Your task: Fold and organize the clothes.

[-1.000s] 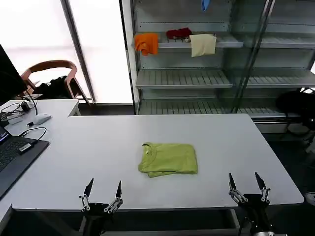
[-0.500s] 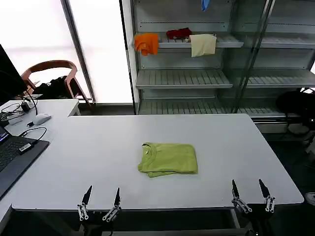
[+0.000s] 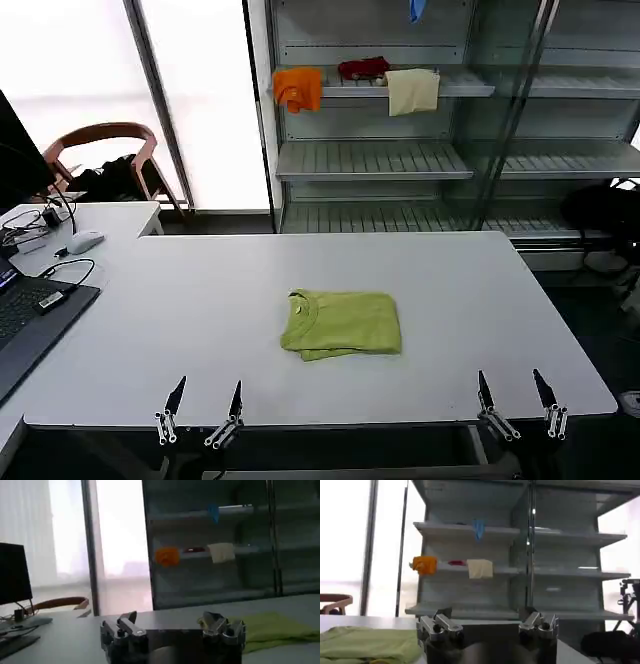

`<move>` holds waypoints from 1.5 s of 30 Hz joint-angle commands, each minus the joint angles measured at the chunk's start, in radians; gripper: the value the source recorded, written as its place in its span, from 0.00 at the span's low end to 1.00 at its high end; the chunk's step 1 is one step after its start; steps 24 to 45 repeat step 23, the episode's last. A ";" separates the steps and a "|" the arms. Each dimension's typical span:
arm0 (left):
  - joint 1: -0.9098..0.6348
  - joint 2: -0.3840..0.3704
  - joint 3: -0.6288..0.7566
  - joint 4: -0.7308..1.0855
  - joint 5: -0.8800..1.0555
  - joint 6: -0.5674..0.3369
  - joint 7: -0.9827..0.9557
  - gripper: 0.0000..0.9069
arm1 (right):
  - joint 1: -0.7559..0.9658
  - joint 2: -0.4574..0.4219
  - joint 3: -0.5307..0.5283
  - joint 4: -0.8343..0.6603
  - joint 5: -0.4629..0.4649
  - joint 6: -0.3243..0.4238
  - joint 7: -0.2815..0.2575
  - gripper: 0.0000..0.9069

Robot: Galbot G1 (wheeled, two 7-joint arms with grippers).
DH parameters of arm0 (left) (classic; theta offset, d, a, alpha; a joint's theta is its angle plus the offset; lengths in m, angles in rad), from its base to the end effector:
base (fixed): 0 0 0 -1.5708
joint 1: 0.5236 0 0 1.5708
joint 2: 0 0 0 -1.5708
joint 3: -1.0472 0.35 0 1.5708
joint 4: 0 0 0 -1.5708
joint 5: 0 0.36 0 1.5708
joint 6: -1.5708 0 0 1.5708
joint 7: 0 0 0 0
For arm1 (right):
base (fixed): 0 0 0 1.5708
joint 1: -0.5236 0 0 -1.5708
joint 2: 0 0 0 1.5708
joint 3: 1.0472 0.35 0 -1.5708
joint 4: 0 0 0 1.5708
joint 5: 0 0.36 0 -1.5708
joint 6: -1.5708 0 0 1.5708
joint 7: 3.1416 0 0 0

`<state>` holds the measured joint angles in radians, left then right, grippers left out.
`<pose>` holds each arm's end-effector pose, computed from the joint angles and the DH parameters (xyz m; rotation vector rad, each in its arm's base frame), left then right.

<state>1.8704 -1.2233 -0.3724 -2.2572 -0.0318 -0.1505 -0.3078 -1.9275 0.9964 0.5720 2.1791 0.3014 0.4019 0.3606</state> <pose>0.0927 0.0021 -0.2895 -0.0694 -3.1338 -0.1469 0.1006 -0.0904 -0.2997 0.0370 3.0257 -0.1115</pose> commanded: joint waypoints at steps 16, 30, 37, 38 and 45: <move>-0.024 -0.013 -0.063 0.042 -0.070 0.003 0.030 1.00 | 0.016 -0.010 0.020 -0.008 0.023 -0.012 -0.027 1.00; 0.000 -0.021 -0.068 0.036 -0.052 -0.015 0.028 1.00 | 0.018 -0.018 0.020 -0.010 0.026 -0.010 -0.025 1.00; 0.000 -0.021 -0.068 0.036 -0.052 -0.015 0.028 1.00 | 0.018 -0.018 0.020 -0.010 0.026 -0.010 -0.025 1.00; 0.000 -0.021 -0.068 0.036 -0.052 -0.015 0.028 1.00 | 0.018 -0.018 0.020 -0.010 0.026 -0.010 -0.025 1.00; 0.000 -0.021 -0.068 0.036 -0.052 -0.015 0.028 1.00 | 0.018 -0.018 0.020 -0.010 0.026 -0.010 -0.025 1.00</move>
